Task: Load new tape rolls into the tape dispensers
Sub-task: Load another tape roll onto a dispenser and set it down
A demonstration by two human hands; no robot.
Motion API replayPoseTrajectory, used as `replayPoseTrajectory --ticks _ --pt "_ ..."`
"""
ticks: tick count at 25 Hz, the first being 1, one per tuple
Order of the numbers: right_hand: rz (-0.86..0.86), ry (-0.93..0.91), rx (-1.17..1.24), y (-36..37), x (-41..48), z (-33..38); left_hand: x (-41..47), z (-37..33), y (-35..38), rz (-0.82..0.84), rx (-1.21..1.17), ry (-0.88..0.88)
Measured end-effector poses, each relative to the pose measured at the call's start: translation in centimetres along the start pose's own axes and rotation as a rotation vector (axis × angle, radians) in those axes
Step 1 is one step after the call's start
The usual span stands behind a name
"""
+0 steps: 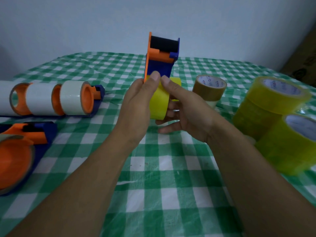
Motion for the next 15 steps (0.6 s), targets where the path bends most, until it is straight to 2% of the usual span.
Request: replayPoseTrajectory --ticks 5,8,11,15 --pt "0.000 -0.123 0.005 -0.6 0.5 0.7 0.6 0.9 -0.3 -0.025 -0.053 -0.091" --pt "0.014 -0.067 0.034 -0.4 0.4 0.1 0.5 1.3 -0.5 -0.045 -0.053 -0.108" --pt "-0.040 0.009 0.042 -0.8 0.4 -0.4 0.4 1.3 -0.6 -0.070 0.023 -0.093" --pt "-0.053 -0.064 0.083 -0.8 0.4 0.1 0.5 1.5 -1.0 -0.084 0.028 -0.094"
Point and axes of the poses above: each hand's wrist, its own x-axis towards the middle knuckle, its own y-axis out of the palm, z = x × y, the point moved 9 cm from there along x, towards the middle knuckle, and after that the axes turned 2 degrees about -y, right-handed, at the moved point
